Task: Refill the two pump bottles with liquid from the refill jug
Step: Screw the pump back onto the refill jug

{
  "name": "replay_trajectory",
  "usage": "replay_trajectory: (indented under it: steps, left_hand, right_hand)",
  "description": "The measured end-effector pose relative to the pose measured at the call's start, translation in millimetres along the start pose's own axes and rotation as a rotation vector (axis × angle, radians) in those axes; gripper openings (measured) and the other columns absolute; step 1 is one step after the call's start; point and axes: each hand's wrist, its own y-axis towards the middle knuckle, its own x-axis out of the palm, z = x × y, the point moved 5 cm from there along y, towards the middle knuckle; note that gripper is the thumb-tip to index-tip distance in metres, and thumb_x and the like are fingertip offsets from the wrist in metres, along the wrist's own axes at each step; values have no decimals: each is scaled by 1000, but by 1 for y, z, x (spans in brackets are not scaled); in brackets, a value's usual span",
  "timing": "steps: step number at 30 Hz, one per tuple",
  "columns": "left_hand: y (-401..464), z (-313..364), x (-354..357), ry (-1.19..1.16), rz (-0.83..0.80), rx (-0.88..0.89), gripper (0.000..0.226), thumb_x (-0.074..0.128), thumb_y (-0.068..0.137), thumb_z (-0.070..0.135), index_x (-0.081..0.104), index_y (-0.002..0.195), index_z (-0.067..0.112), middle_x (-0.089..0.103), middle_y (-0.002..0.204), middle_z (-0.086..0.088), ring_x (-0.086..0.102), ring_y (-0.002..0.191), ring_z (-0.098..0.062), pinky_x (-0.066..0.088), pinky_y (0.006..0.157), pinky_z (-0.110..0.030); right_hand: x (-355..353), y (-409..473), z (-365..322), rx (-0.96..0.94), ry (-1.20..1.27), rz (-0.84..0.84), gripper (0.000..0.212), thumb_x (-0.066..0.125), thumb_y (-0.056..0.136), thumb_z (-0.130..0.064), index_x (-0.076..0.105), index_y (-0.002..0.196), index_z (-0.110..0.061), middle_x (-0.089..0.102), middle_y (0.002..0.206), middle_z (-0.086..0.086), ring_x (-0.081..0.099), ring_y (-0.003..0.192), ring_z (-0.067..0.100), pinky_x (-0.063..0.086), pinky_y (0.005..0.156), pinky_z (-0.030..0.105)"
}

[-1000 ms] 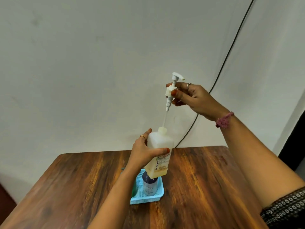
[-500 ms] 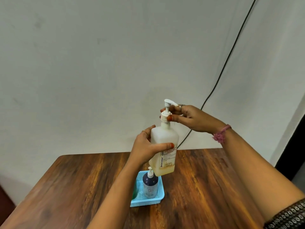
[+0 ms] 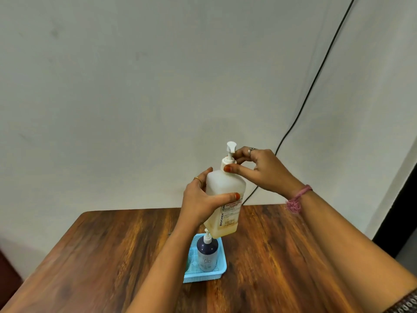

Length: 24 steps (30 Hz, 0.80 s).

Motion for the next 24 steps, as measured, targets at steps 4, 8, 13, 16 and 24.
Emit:
replay_trajectory:
  steps: [4, 8, 13, 16, 24]
  left_hand:
    - [-1, -2, -1, 0, 10, 4, 92, 87, 59, 39, 44, 139, 22, 56, 125, 5, 58, 105, -12, 54, 82, -25]
    - [-1, -5, 0, -29, -13, -19, 94, 86, 54, 45, 47, 137, 23, 60, 121, 5, 61, 101, -9, 56, 80, -26]
    - [1, -3, 0, -33, -27, -19, 103, 81, 43, 59, 49, 134, 23, 62, 120, 5, 63, 102, -11, 58, 82, -32]
    - [2, -2, 1, -32, -29, -23, 102, 80, 44, 59, 49, 134, 23, 61, 120, 5, 63, 102, -12, 58, 82, -32]
    - [3, 2, 1, -30, -22, -19, 96, 84, 52, 51, 47, 136, 24, 60, 123, 4, 61, 103, -14, 58, 84, -35]
  right_hand:
    - [5, -6, -5, -18, -9, 115, 34, 68, 77, -48, 64, 98, -21, 64, 91, -14, 62, 92, 3, 44, 77, 10]
    - [6, -7, -6, -8, -14, 112, 35, 67, 79, -47, 64, 102, -21, 66, 94, -13, 61, 93, 2, 42, 78, 9]
    - [-1, -2, -7, 14, 22, 27, 40, 65, 84, -42, 62, 117, -20, 66, 104, -12, 59, 101, -2, 38, 75, -1]
    - [-6, 1, -6, 17, 69, 9, 44, 63, 86, -38, 58, 124, -19, 65, 113, -9, 57, 107, -1, 39, 83, 4]
    - [-2, -1, -1, 36, 61, -95, 45, 59, 89, -38, 54, 131, -20, 62, 124, -4, 54, 117, 3, 41, 95, 18]
